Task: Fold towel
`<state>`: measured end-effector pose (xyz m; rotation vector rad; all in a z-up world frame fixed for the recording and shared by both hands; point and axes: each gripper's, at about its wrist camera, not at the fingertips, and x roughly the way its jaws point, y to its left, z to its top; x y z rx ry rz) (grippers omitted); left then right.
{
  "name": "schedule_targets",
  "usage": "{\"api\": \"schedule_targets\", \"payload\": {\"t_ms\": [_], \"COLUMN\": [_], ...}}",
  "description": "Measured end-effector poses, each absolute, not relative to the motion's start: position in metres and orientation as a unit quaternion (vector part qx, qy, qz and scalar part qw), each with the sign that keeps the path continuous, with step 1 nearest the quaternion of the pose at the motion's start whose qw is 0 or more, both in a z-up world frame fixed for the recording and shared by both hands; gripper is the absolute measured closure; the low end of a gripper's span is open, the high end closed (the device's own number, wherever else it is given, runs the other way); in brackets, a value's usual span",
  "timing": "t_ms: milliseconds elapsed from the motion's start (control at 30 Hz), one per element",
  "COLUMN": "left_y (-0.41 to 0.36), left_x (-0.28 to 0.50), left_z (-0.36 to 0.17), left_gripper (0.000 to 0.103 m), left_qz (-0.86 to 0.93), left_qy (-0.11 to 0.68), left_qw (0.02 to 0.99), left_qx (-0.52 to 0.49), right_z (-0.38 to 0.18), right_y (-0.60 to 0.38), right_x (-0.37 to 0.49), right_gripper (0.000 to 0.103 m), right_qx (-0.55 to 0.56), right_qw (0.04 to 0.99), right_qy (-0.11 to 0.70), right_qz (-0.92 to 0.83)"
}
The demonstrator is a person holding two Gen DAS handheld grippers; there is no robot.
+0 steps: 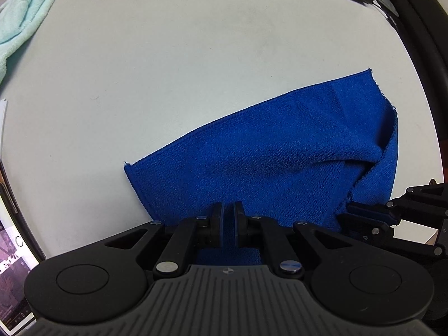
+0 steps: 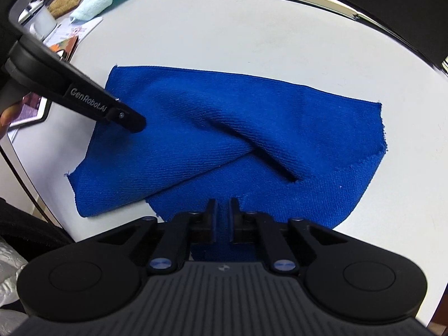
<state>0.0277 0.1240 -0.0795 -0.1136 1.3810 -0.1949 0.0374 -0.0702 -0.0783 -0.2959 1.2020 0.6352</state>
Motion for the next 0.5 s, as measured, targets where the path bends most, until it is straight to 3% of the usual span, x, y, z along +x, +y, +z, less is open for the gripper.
{"api": "schedule_targets", "payload": {"t_ms": [500], "left_y": [0.125], "left_x": [0.030], "left_z": [-0.079], "left_gripper": [0.095], "left_qz": [-0.081], "left_qy": [0.632], "left_qw": [0.768], "left_qx": [-0.065], "right_z": [-0.056], "right_y": [-0.119], "right_x": [0.034], "right_gripper": [0.100], "right_qx": [-0.086], "right_qw": [0.802], "right_qy": [0.545], "right_qz": [0.230]}}
